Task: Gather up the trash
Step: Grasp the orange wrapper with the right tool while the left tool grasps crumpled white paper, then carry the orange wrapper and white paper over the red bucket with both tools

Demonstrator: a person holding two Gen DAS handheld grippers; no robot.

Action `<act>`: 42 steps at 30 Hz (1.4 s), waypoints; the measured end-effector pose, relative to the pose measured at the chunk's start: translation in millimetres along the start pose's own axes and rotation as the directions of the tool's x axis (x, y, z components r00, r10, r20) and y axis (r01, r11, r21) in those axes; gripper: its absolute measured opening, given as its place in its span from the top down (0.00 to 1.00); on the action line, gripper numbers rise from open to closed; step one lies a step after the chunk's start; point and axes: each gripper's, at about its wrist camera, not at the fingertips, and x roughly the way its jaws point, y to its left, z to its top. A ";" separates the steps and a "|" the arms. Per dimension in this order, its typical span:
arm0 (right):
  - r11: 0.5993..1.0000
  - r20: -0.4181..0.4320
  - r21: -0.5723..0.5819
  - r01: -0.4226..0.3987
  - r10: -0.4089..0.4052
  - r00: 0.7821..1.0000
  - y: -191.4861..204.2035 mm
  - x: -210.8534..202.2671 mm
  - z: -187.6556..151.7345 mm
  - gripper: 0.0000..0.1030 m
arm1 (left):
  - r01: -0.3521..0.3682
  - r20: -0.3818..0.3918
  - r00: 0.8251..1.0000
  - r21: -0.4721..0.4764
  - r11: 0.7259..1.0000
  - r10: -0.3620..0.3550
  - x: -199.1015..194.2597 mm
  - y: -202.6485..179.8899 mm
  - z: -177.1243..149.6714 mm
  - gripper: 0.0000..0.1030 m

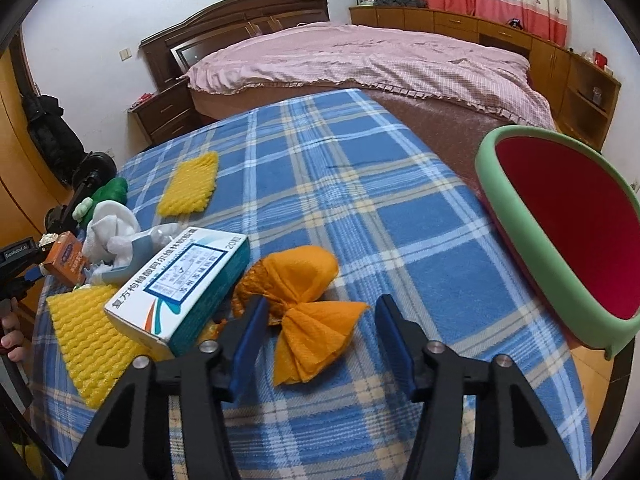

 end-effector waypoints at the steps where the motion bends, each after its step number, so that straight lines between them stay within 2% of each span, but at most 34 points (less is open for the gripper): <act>1: 1.000 0.002 -0.003 -0.004 0.004 1.000 0.6 0.1 -0.3 0.48 | 0.001 0.012 1.000 0.005 1.000 -0.001 -5.3 -1.0 -1.3 0.55; 6: 1.000 0.009 -0.008 -0.021 0.021 1.000 2.7 -2.5 -4.6 0.65 | 0.022 0.063 0.998 0.034 0.999 -0.024 -32.8 -11.4 -9.4 0.55; 8: 0.999 0.012 -0.006 -0.033 0.033 0.999 2.3 -3.4 -6.5 0.76 | 0.036 0.079 0.996 0.049 0.998 -0.040 -44.9 -16.3 -12.9 0.55; 13: 0.998 0.010 0.006 -0.069 0.069 0.998 1.2 -5.4 -9.9 0.83 | 0.077 0.105 0.991 0.076 0.994 -0.085 -70.9 -28.1 -20.6 0.55; 21: 0.995 0.042 0.034 -0.093 0.092 0.995 -9.5 -23.3 -13.9 0.85 | 0.115 0.104 0.986 0.116 0.987 -0.127 -93.7 -48.4 -35.4 0.55; 31: 0.992 0.136 0.067 -0.104 0.095 0.986 -30.1 -65.8 -15.8 0.85 | 0.158 0.094 0.980 0.171 0.972 -0.176 -111.4 -77.3 -53.6 0.55; 42: 0.987 0.232 0.126 -0.096 0.065 0.971 -66.3 -108.1 -21.5 0.85 | 0.231 0.038 0.967 0.272 0.934 -0.250 -117.0 -133.2 -80.0 0.55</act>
